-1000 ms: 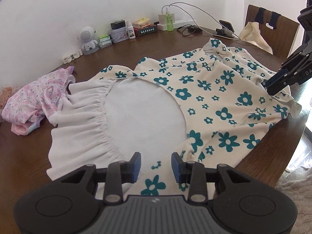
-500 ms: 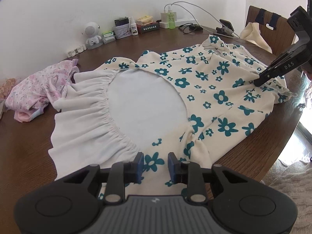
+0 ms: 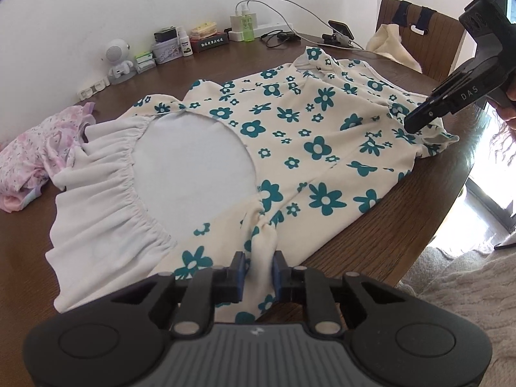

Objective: Fold clothes

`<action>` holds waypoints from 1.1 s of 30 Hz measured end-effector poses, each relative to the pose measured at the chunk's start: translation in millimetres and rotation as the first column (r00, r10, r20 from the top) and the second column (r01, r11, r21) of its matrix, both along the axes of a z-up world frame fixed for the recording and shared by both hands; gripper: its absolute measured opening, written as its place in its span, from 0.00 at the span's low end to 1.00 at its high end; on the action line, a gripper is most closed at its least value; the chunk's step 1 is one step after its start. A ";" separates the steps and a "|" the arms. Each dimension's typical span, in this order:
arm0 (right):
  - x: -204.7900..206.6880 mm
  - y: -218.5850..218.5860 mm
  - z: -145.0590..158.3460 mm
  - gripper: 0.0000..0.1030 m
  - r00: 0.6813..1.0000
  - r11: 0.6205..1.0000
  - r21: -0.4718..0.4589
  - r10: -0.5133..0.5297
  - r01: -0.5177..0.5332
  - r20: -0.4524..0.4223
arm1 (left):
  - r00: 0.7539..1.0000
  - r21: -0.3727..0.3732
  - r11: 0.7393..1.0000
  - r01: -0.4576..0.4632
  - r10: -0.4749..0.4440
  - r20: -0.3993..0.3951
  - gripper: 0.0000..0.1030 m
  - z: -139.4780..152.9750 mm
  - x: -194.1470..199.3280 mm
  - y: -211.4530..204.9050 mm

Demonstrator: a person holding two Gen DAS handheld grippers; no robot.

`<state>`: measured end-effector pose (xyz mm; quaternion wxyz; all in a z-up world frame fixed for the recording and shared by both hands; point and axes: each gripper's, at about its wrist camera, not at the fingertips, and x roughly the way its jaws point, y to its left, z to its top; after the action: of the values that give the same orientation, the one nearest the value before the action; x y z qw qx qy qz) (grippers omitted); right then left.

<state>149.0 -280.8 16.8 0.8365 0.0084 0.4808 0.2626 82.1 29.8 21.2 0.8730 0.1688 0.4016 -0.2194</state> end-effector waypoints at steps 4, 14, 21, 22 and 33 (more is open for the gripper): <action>10.9 -10.2 16.4 0.17 0.993 0.998 -0.014 -0.055 0.057 0.105 | 1.000 -0.080 0.997 -0.018 0.019 0.019 0.22 14.1 2.1 3.5; 41.4 -0.7 -9.3 0.03 0.990 0.979 -0.190 -0.050 0.074 0.131 | 0.999 -0.053 0.997 -0.051 0.050 -0.017 0.24 -0.1 22.8 1.2; 45.1 -14.5 4.1 0.24 0.994 0.995 -0.065 -0.073 0.078 0.082 | 0.997 -0.062 0.995 -0.076 0.074 -0.029 0.26 -3.2 25.5 13.4; 49.1 -11.6 7.1 0.31 0.991 0.994 -0.070 -0.081 0.089 0.110 | 0.997 -0.060 0.996 -0.073 0.072 -0.026 0.25 -3.2 25.3 13.0; 110.1 4.1 -15.1 0.13 0.972 0.967 -0.188 -0.136 0.172 0.192 | 0.998 -0.059 0.996 -0.070 0.069 -0.013 0.25 -4.4 22.6 12.5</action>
<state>259.1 -276.7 1.7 0.8904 -0.0629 0.4267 0.1456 104.6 42.3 16.8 0.8825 0.1275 0.4052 -0.2018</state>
